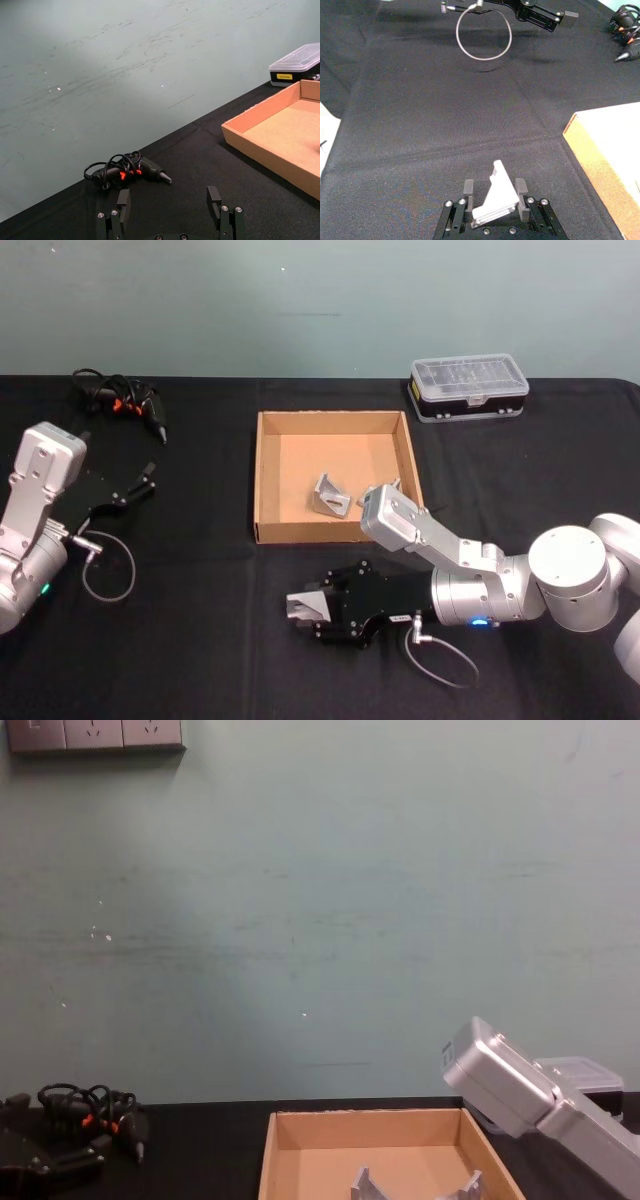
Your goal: Use one hand to pick up the angle iron from the table and place it into the box.
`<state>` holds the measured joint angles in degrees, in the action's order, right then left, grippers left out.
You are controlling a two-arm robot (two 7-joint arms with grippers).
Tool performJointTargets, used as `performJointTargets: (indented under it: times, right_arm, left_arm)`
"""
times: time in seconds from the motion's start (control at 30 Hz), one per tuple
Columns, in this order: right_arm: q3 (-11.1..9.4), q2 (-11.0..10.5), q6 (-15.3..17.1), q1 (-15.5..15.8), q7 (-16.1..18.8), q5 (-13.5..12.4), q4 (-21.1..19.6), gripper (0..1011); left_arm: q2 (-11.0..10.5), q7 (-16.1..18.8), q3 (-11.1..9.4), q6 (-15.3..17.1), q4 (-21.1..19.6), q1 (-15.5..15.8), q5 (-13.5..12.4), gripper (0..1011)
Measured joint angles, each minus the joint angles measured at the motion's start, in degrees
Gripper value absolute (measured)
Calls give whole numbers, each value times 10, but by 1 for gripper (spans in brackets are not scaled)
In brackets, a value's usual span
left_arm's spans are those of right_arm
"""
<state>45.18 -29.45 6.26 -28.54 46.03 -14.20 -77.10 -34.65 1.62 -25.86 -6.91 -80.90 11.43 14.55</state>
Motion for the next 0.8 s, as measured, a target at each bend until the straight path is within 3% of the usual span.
performJointTargets:
  times: [0.43,0.63,0.8]
  right_arm:
    - [-6,-2,0,5,-7,-1,-10,490]
    - [-37,-18,0,26,-36,-19,-56,490]
    - [-79,-33,4,49,-81,-38,-106,490]
  left_arm:
    - [0,0,0,0,0,0,0,1000]
    - [0,0,0,0,0,0,0,1000]
    - [0,0,0,0,0,0,0,1000]
